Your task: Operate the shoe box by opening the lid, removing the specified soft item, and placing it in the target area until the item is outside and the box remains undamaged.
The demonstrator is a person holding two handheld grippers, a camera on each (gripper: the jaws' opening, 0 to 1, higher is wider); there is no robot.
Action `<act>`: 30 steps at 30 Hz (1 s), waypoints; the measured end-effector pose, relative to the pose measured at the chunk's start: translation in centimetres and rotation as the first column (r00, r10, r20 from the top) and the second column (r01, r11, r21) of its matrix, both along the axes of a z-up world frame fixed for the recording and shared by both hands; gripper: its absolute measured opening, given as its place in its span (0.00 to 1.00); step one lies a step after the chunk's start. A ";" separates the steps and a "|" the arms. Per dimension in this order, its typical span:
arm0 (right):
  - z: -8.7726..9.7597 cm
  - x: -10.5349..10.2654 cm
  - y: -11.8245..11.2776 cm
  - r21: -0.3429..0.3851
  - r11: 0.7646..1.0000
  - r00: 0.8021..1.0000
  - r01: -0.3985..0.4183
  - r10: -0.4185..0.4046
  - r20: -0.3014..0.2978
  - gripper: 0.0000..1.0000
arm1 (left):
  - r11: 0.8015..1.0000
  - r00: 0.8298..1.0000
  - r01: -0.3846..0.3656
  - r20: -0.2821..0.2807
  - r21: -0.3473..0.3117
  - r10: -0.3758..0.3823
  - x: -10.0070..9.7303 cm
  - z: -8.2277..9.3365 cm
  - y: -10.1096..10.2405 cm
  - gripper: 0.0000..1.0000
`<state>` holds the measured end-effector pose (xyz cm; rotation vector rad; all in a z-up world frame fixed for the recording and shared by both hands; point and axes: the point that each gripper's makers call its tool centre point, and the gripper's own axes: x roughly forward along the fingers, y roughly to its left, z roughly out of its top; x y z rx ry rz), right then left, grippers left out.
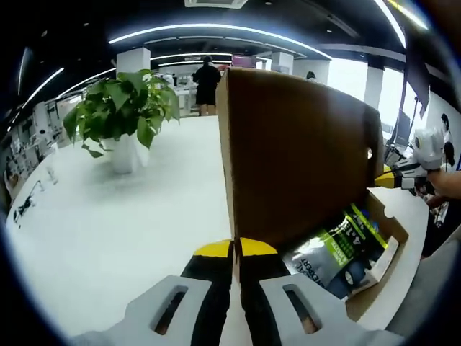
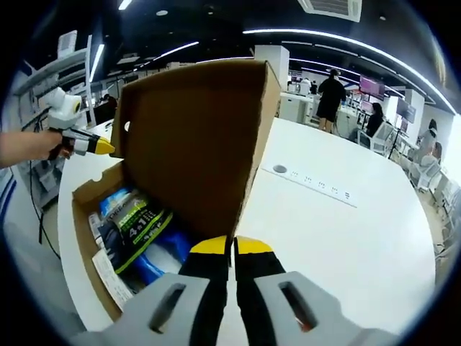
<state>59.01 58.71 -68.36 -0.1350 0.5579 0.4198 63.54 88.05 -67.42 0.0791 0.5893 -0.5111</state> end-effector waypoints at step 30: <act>-0.2 1.9 -0.3 -0.024 1.000 1.000 -0.010 0.010 -0.001 0.01 | 1.000 1.000 -0.002 -0.024 0.001 0.002 2.4 -0.2 -0.5 0.00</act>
